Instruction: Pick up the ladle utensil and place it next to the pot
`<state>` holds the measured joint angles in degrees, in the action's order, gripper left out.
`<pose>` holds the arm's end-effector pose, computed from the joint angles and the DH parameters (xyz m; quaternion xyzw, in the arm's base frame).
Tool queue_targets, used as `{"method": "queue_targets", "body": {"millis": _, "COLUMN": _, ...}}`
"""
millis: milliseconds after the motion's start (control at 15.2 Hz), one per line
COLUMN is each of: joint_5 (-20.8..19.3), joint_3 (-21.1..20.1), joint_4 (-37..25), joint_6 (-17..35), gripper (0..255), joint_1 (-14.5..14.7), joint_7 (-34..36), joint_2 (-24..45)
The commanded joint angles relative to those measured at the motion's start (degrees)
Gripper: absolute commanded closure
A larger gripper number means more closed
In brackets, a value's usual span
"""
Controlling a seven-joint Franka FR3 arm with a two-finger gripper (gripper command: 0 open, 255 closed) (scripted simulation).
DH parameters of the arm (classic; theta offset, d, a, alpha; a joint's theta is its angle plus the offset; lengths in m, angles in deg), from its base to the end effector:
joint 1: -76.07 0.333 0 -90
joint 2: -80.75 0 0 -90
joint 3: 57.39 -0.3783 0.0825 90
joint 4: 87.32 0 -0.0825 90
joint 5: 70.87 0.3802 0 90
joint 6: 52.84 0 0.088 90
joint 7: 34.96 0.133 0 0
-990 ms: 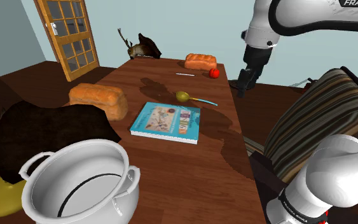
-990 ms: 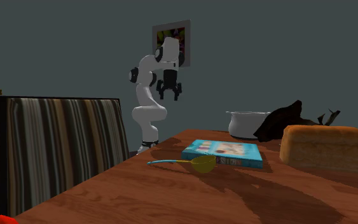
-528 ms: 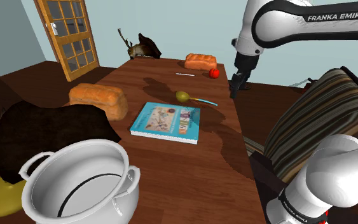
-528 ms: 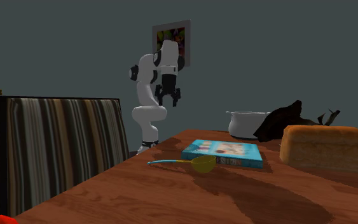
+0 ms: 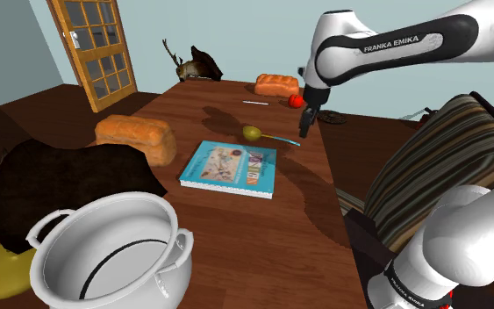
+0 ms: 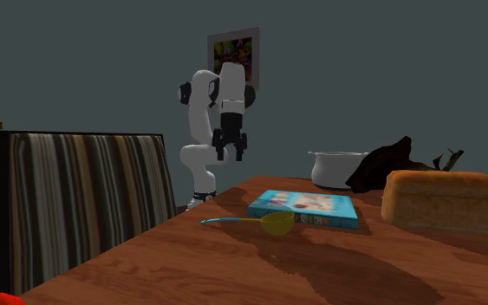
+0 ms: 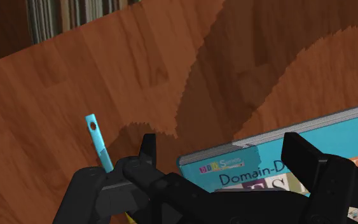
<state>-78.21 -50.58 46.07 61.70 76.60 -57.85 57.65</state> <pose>0.4070 -0.0611 0.5316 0.9837 0.1723 0.0263 0.0438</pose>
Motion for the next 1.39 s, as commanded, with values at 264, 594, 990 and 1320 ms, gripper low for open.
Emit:
{"method": "queue_targets", "body": {"millis": 264, "joint_5": 0.8, "joint_3": 2.7, "joint_4": -5.7, "joint_6": 8.8, "gripper": 0, "joint_1": 0.8, "joint_7": -8.2, "joint_2": 12.4}}
{"method": "queue_targets", "body": {"millis": 594, "joint_5": 3.0, "joint_3": 3.8, "joint_4": -12.7, "joint_6": 14.1, "gripper": 0, "joint_1": 1.0, "joint_7": -15.3, "joint_2": 23.1}}
{"method": "queue_targets", "body": {"millis": 990, "joint_5": 6.5, "joint_3": 3.3, "joint_4": -23.6, "joint_6": 17.8, "gripper": 0, "joint_1": 0.1, "joint_7": -23.6, "joint_2": 36.1}}
{"method": "queue_targets", "body": {"millis": 1320, "joint_5": 7.5, "joint_3": 2.9, "joint_4": -25.9, "joint_6": 20.0, "gripper": 0, "joint_1": -0.4, "joint_7": -25.3, "joint_2": 40.3}}
